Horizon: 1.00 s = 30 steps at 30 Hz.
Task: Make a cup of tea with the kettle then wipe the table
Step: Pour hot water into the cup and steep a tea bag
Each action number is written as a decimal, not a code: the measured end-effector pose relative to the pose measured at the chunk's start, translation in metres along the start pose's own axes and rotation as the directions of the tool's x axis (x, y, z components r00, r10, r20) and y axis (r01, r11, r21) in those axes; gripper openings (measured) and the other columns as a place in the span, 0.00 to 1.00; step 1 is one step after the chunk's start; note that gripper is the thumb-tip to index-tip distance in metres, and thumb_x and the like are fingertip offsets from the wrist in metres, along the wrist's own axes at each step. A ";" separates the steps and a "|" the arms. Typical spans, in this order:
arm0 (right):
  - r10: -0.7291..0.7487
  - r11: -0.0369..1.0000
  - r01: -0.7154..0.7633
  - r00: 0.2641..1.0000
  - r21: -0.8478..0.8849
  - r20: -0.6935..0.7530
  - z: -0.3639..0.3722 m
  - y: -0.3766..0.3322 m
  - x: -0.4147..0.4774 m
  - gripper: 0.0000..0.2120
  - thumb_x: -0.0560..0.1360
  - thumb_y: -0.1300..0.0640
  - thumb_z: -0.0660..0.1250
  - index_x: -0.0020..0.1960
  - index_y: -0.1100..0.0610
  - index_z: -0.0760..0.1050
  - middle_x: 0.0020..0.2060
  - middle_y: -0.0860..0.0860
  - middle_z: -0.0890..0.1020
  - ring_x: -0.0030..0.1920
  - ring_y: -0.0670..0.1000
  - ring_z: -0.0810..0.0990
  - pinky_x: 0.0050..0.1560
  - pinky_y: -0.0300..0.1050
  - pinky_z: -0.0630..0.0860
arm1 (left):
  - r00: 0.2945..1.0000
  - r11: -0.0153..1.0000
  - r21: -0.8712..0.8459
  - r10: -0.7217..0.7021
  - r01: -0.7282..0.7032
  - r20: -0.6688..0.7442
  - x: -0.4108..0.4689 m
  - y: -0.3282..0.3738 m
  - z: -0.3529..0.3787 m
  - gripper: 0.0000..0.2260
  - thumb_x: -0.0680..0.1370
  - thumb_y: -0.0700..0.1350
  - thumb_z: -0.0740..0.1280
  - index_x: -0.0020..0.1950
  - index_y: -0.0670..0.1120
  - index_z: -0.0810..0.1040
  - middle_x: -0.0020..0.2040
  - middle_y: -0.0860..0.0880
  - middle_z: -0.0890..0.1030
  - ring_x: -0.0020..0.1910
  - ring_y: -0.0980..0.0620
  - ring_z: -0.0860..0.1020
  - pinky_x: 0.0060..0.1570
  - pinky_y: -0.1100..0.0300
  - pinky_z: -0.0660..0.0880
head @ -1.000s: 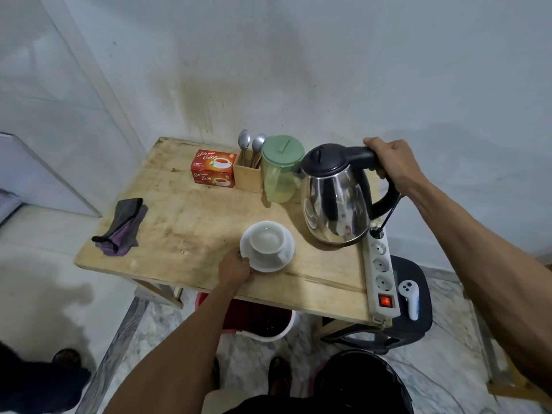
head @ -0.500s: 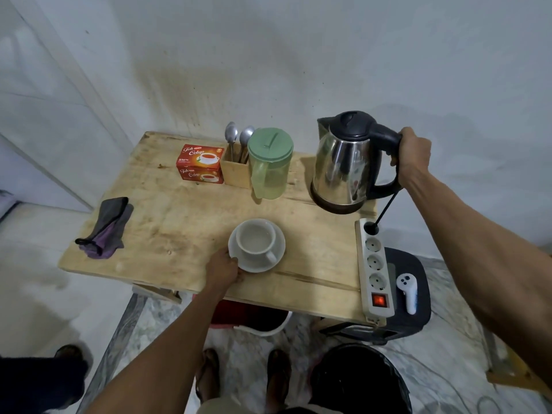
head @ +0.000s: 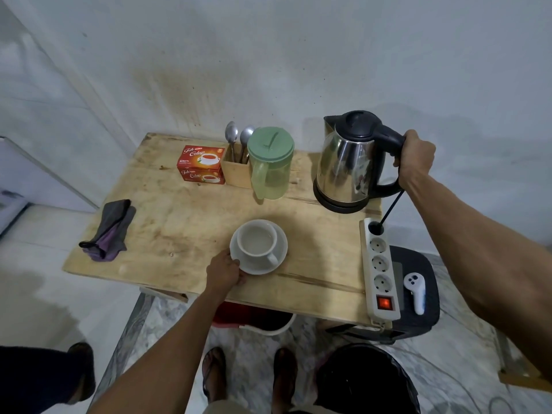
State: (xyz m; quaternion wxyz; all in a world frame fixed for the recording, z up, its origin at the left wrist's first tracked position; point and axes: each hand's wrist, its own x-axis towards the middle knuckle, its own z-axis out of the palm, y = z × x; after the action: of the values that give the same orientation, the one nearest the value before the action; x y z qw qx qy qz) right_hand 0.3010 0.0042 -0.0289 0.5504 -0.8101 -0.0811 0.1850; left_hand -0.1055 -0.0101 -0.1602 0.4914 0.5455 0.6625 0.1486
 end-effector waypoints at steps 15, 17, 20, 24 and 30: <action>-0.018 1.000 0.018 0.999 -0.012 0.027 -0.012 0.006 0.001 0.15 0.70 0.51 0.59 0.43 0.62 0.78 0.36 0.56 0.81 0.31 0.53 0.78 0.33 0.45 0.69 | 1.000 1.000 0.021 0.016 -0.016 -0.001 -0.001 0.001 0.000 0.07 0.78 0.37 0.61 0.53 0.46 0.75 0.35 0.39 0.84 0.34 0.38 0.84 0.46 0.42 0.81; -0.068 0.997 0.069 0.997 -0.032 0.027 -0.013 0.001 -0.002 0.14 0.72 0.51 0.60 0.43 0.61 0.78 0.37 0.53 0.78 0.37 0.53 0.75 0.35 0.44 0.68 | 1.000 1.000 0.016 0.019 -0.019 0.002 -0.002 0.001 -0.001 0.08 0.78 0.37 0.61 0.54 0.45 0.76 0.35 0.39 0.84 0.34 0.38 0.84 0.44 0.42 0.82; -0.185 0.979 0.188 0.982 -0.078 0.044 -0.013 -0.010 -0.007 0.16 0.71 0.50 0.59 0.44 0.60 0.80 0.39 0.51 0.79 0.40 0.51 0.75 0.42 0.45 0.71 | 1.000 0.999 0.019 0.028 -0.028 0.001 -0.002 0.000 -0.002 0.08 0.78 0.37 0.61 0.55 0.45 0.76 0.36 0.38 0.84 0.34 0.38 0.84 0.43 0.42 0.82; -0.314 0.939 0.317 0.948 -0.129 0.044 -0.007 -0.034 -0.020 0.16 0.70 0.48 0.59 0.46 0.56 0.79 0.40 0.48 0.81 0.43 0.50 0.77 0.53 0.50 0.75 | 0.999 0.998 0.041 0.040 -0.041 0.017 0.005 -0.008 -0.002 0.13 0.74 0.43 0.61 0.55 0.41 0.78 0.38 0.38 0.84 0.37 0.37 0.83 0.44 0.41 0.81; -0.541 0.810 0.575 0.809 -0.116 0.230 0.036 -0.071 -0.066 0.11 0.73 0.50 0.61 0.49 0.55 0.77 0.48 0.52 0.82 0.48 0.51 0.79 0.50 0.46 0.75 | 0.997 0.996 0.078 0.043 -0.048 0.061 0.000 0.003 -0.014 0.23 0.64 0.48 0.58 0.53 0.41 0.80 0.42 0.38 0.85 0.40 0.37 0.84 0.48 0.43 0.80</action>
State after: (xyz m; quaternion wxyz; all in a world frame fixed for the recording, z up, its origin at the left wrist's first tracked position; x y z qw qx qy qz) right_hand 0.2321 0.0400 0.0389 0.4948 -0.7756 -0.3835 0.0811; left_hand -0.1149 -0.0045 -0.1516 0.4851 0.5837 0.6405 0.1171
